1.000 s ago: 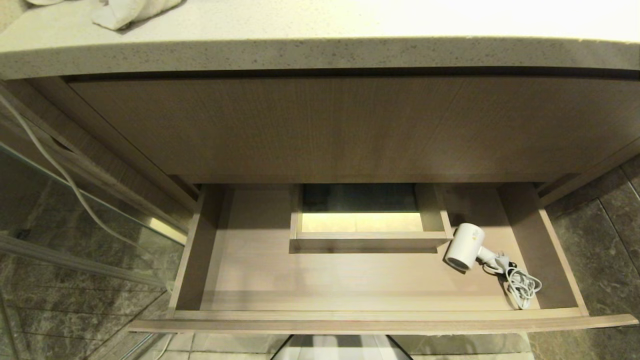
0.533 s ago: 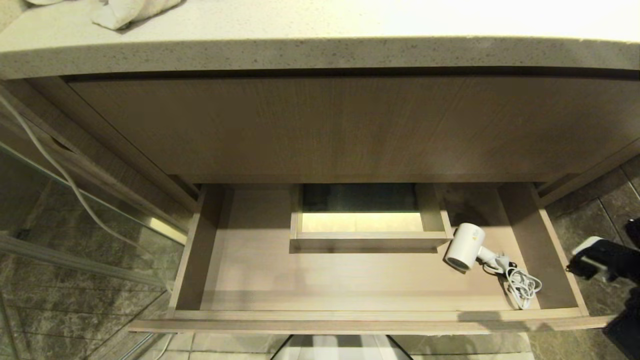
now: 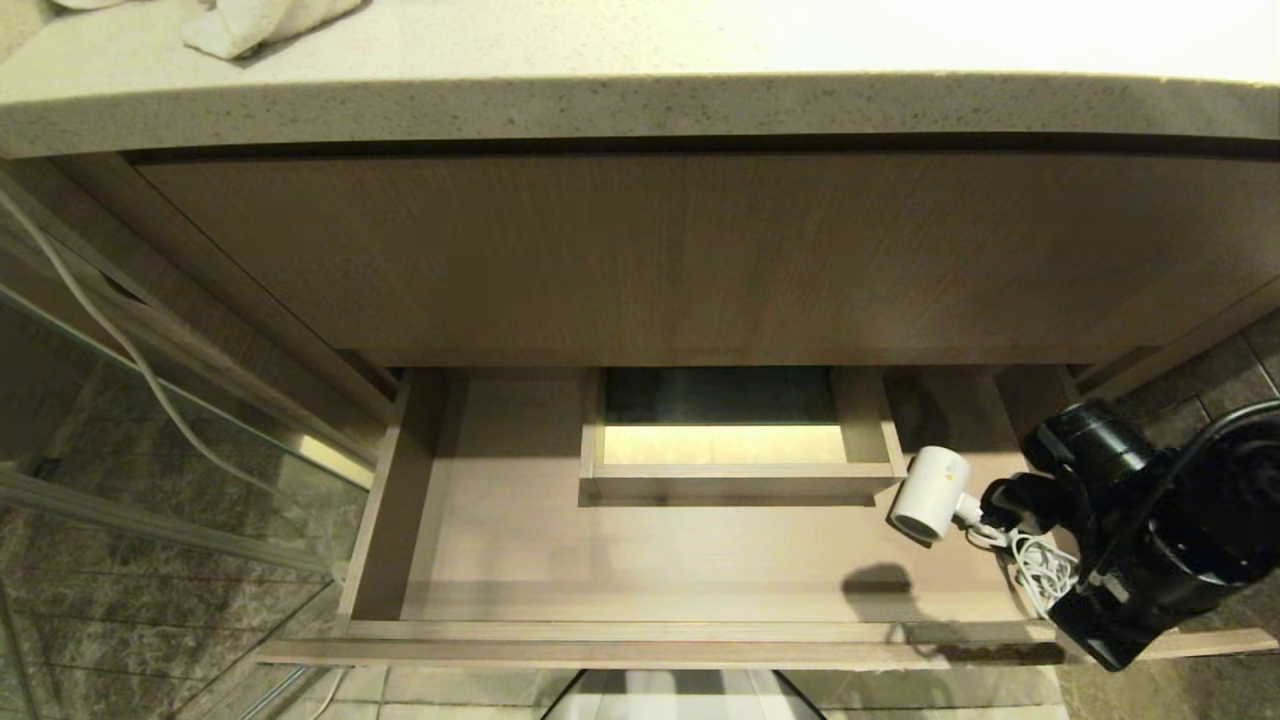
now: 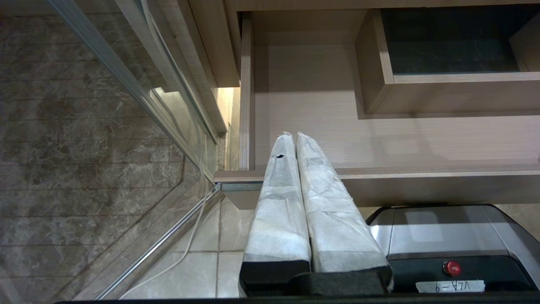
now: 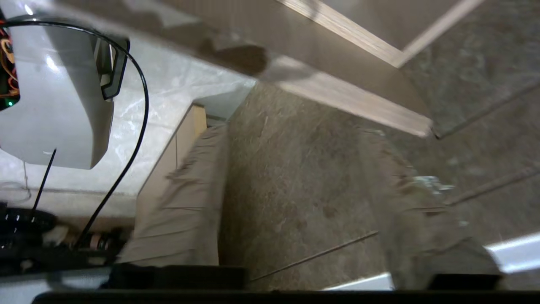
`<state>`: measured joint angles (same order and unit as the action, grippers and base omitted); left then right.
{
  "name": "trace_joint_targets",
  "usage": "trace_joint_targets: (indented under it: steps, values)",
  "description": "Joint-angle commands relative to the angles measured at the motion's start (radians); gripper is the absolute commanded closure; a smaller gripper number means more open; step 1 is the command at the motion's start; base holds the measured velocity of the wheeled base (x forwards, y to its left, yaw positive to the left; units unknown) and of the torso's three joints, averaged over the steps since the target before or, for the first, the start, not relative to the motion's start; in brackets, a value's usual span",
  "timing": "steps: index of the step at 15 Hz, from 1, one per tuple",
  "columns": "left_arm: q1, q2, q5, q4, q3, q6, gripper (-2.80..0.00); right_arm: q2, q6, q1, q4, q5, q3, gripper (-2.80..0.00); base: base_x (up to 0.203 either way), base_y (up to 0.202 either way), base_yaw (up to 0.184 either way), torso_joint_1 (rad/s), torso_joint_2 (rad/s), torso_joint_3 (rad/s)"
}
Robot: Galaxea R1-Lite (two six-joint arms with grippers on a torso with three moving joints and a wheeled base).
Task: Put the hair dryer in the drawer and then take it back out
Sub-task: Take the hairdryer out
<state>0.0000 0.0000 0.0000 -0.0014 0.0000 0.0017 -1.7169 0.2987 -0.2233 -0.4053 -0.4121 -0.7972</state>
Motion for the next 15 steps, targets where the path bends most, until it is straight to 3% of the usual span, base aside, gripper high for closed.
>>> trace_joint_targets:
  steps: [1,9,11,13,15]
  values:
    - [0.0,-0.001,0.0,0.0,0.0,-0.001,0.0,-0.138,0.002,0.023,0.039,-0.002,-0.015,-2.8,0.0,0.0,0.0,0.0,0.0,0.0]
    - [0.0,-0.001,0.0,0.0,0.0,0.0,0.0,-0.413,0.01,0.203,0.317,0.046,-0.119,-2.8,0.0,0.0,0.0,0.0,0.0,0.0]
    - [0.0,-0.002,0.0,0.0,0.0,0.0,0.0,-0.439,0.008,0.25,0.351,0.092,-0.139,-2.8,0.0,0.0,0.0,0.0,0.0,0.0]
    - [0.0,0.0,0.0,0.0,0.0,0.0,0.0,-0.476,0.011,0.285,0.405,0.246,-0.162,-2.8,0.0,0.0,0.0,0.0,0.0,0.0]
    - [0.0,-0.002,0.0,0.0,0.0,0.0,0.0,-0.499,0.008,0.301,0.417,0.278,-0.182,-2.8,0.0,0.0,0.0,0.0,0.0,0.0]
